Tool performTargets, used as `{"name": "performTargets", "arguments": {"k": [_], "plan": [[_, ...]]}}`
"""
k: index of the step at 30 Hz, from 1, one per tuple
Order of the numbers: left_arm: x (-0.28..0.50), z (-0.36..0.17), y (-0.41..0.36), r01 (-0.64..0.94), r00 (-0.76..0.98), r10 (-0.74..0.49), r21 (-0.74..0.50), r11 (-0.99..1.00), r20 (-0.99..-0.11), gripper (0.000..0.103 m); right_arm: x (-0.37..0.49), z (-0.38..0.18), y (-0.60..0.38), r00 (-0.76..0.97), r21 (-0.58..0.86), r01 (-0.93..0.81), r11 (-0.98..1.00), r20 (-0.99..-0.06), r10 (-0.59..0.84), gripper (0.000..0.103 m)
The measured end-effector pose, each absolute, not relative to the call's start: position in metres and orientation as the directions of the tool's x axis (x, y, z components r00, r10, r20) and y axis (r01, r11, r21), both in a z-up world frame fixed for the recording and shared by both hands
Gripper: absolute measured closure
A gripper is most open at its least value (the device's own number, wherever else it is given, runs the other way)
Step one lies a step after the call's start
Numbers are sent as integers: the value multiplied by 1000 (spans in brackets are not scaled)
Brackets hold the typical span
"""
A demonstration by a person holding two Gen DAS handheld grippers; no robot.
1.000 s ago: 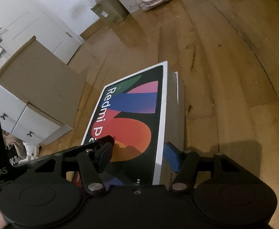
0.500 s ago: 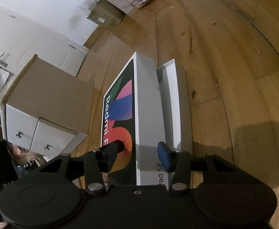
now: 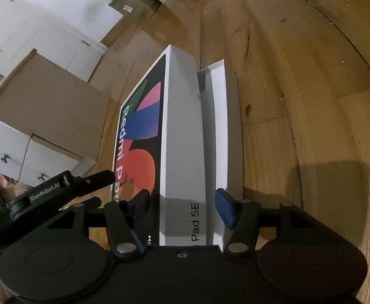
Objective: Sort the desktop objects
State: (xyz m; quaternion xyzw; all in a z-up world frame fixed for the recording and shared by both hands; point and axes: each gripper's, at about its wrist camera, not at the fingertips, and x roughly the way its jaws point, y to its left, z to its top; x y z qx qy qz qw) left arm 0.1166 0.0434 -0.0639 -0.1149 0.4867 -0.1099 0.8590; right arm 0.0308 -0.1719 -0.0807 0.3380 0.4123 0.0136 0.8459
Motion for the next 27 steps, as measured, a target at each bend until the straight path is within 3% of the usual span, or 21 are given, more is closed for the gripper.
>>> {"name": "performTargets", "arguments": {"k": [7,8,17,27], "plan": [[118,-81,46,81,472,-393,-405,911,-789,20,35,-84,-173,670,580,229,782,-676,306,38],[117,-79,43,95,477,-385,-389,916,-790,20,36,-84,-172,674,579,221,785,-672,307,44],[106,-60,28,189,540,-408,-366,911,-736,22,28,-56,-180,713,545,164,822,-641,283,44],[99,-58,10,216,534,-362,-290,932,-764,22,22,-74,-194,695,588,234,775,-658,289,43]]}}
